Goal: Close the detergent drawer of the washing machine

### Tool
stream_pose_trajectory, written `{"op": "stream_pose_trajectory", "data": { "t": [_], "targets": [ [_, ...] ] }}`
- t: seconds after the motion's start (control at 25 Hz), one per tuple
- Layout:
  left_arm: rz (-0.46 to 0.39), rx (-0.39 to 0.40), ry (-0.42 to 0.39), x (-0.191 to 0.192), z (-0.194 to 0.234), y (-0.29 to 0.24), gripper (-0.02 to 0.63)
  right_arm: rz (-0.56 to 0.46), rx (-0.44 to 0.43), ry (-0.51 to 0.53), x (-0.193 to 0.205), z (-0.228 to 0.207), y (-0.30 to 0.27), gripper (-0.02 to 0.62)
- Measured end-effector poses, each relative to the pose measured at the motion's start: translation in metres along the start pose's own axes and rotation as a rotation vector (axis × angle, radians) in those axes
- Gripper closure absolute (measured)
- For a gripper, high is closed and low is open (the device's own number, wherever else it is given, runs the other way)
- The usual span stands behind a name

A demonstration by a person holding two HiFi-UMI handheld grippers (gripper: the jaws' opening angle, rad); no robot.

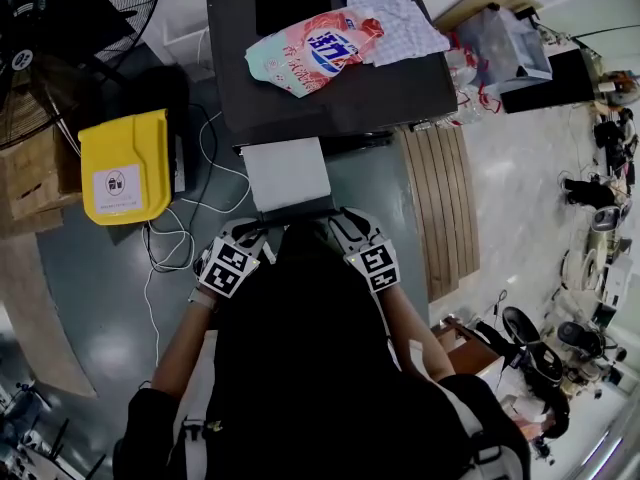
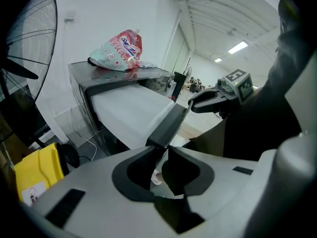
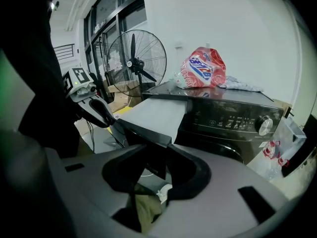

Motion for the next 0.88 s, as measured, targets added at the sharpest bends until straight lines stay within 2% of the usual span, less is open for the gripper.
{"op": "stream_pose_trajectory", "data": {
  "t": [0.88],
  "targets": [
    [-0.022,-0.045,0.022,-0.038,0.036,-0.005,0.515,-0.018,-0.034,0.021,-0.027,-0.033,-0.033,0.46]
  ]
}}
Point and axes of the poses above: the fingertips, and each gripper's own axes: y backward along the fingers, z to its left, x out of its underside, the point moved 4 cm from there along y, backward along the fingers, and after that the axes turned 14 degrees about y, right-handed, at the moved point
